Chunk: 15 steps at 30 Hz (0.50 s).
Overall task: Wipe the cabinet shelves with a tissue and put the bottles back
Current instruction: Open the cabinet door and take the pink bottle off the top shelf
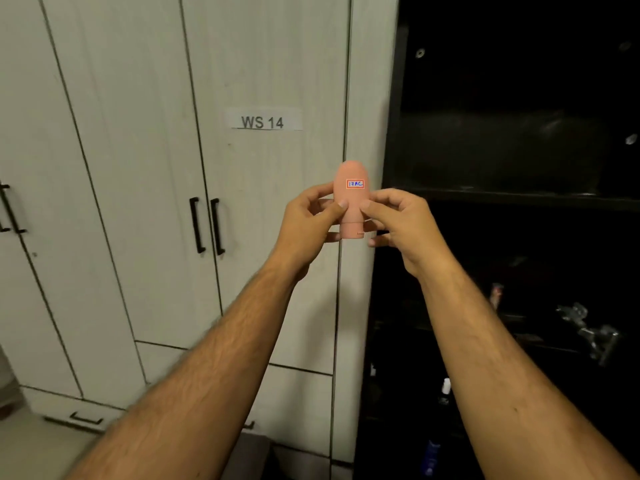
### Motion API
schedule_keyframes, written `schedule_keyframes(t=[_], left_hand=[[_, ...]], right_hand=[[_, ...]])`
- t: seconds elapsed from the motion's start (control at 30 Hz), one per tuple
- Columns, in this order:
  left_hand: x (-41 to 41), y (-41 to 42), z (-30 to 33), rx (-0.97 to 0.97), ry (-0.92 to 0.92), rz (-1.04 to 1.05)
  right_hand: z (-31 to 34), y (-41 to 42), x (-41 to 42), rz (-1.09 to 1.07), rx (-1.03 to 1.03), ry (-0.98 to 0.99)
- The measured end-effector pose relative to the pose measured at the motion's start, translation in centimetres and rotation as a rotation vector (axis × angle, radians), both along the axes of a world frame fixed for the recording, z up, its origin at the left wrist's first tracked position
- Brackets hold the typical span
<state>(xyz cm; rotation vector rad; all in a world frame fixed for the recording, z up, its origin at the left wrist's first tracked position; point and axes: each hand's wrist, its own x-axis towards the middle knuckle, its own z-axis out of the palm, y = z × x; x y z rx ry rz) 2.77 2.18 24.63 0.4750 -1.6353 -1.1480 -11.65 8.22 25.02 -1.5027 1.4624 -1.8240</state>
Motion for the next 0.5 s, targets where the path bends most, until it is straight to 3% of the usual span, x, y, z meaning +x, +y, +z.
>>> schedule_keyframes(t=[0.5], left_hand=[[18.1, -5.2, -15.4, 0.366, -0.092, 0.189]], right_hand=[[-15.7, -8.1, 16.9, 0.237, 0.391, -0.182]])
